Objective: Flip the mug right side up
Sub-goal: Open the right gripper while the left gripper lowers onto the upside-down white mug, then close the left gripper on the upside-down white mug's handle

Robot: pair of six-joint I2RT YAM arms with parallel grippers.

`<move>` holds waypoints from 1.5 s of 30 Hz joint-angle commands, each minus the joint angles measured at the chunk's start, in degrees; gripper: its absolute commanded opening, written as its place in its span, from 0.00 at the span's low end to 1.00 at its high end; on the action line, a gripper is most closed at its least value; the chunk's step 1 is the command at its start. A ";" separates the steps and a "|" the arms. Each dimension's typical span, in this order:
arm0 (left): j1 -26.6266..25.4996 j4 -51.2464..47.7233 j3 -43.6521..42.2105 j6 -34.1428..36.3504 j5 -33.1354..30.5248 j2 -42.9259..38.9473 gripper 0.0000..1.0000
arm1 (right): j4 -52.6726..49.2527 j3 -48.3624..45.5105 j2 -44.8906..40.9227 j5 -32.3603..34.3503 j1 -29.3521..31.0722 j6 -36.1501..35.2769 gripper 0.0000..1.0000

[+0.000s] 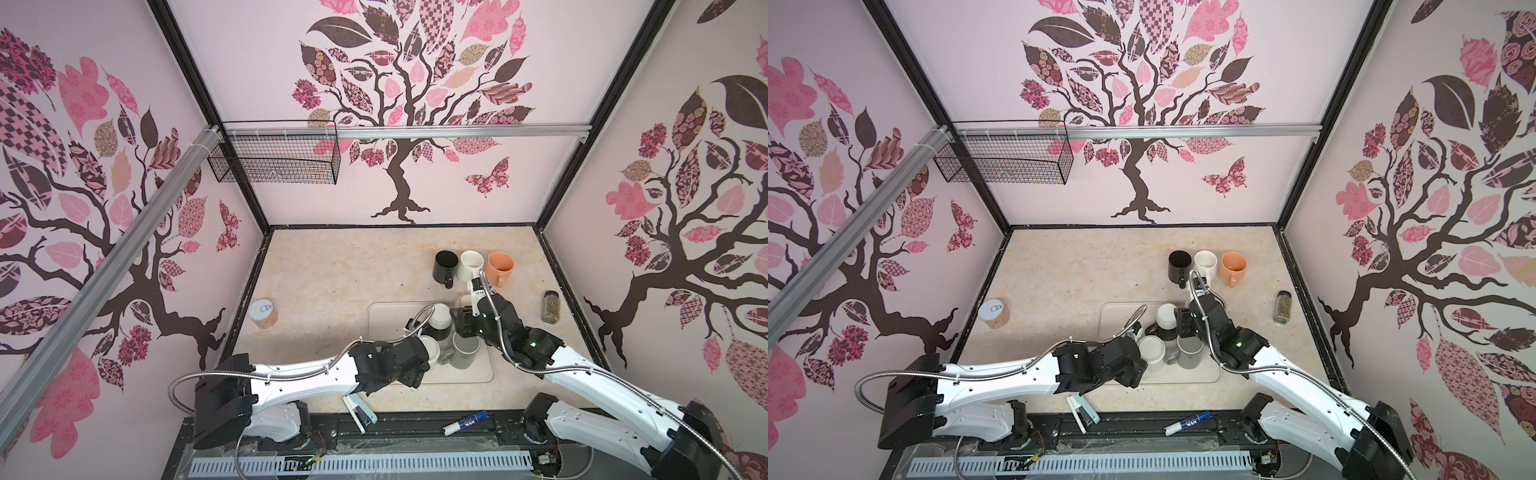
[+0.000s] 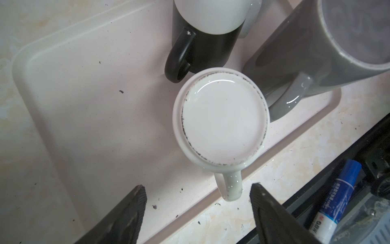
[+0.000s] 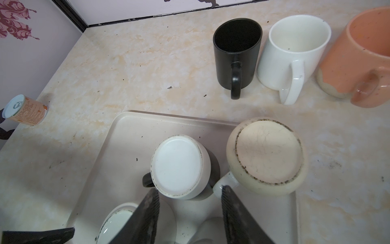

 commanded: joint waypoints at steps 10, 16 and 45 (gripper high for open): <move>-0.17 2.68 2.47 1.73 3.09 3.07 0.78 | 1.81 0.01 0.70 -0.04 0.26 0.58 0.51; -0.22 2.77 1.66 1.28 1.79 3.65 0.78 | 1.77 -0.08 0.72 -0.85 0.23 0.69 0.51; 0.20 2.99 3.03 7.62 3.85 4.74 0.55 | 2.83 -0.79 -0.07 -2.25 0.21 0.67 0.51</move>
